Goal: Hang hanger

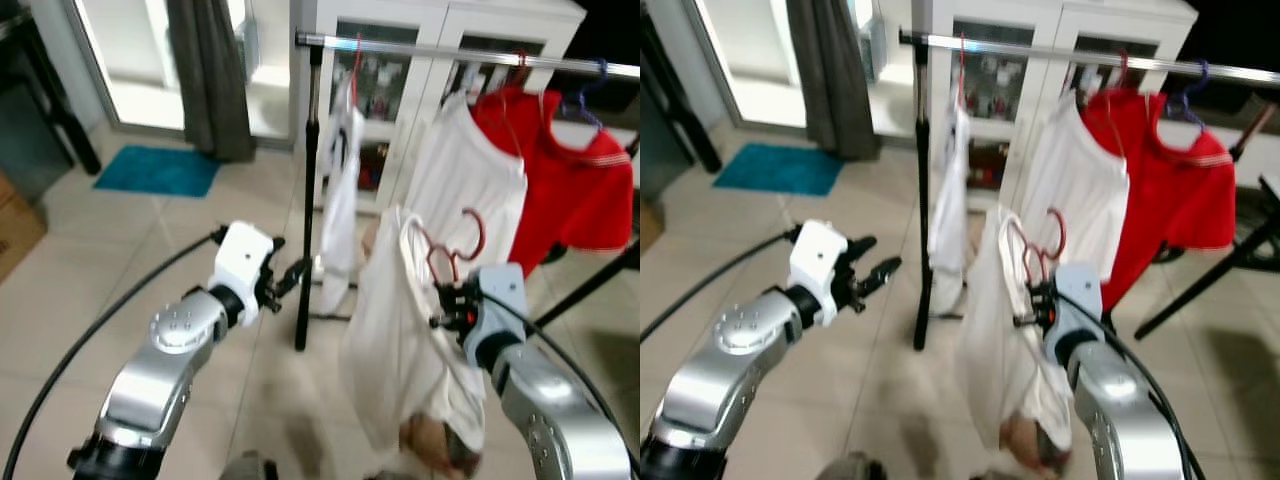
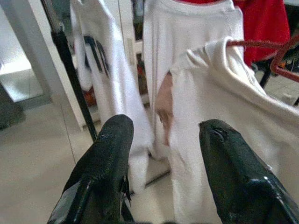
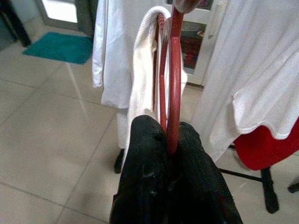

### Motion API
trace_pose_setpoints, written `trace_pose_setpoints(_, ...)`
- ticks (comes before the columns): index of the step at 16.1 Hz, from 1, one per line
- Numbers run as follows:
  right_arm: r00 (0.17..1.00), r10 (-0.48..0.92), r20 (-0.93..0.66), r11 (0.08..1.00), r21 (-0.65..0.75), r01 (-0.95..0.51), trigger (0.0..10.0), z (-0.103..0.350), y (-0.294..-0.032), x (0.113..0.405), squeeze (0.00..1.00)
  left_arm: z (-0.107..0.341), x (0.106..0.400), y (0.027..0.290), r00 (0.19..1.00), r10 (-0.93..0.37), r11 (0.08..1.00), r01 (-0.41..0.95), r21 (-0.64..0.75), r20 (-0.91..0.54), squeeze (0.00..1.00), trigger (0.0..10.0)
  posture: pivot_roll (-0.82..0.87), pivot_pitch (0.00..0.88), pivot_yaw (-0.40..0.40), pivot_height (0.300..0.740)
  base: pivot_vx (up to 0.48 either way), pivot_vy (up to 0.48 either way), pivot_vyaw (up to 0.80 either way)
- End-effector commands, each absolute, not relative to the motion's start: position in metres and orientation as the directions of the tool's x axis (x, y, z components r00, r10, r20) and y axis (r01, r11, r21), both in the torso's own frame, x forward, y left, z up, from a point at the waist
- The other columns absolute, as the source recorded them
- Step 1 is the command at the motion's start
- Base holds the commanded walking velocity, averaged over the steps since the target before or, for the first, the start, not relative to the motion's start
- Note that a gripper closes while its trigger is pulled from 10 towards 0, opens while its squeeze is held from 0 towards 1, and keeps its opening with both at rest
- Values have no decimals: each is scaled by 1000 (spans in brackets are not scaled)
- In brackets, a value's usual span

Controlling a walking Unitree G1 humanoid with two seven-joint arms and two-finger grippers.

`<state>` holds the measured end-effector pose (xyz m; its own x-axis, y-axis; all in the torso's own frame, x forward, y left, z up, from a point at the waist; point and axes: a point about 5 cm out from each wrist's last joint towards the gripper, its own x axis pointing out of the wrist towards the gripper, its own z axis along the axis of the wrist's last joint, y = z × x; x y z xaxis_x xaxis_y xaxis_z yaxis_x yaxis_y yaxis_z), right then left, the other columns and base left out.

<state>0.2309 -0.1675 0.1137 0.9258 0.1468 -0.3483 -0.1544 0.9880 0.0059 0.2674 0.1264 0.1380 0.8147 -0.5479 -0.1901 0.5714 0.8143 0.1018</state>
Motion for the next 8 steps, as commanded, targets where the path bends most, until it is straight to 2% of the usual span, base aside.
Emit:
trace_pose_setpoints(1, 930, 137, -341, 989, 1, -145, 0, 117, -169, 229, 0, 137, 265, 124, 807, -558, 810, 581, 86, -196, 0, 10000, -14, 47, -21, 740, -262, 0, 0)
trace_pose_setpoints(8, 932, 139, -334, 990, 61, -125, 0, 118, -165, 223, 0, 135, 263, 128, 815, -544, 824, 564, 54, -199, 0, 10000, -17, 63, -21, 740, 0, 0, 0)
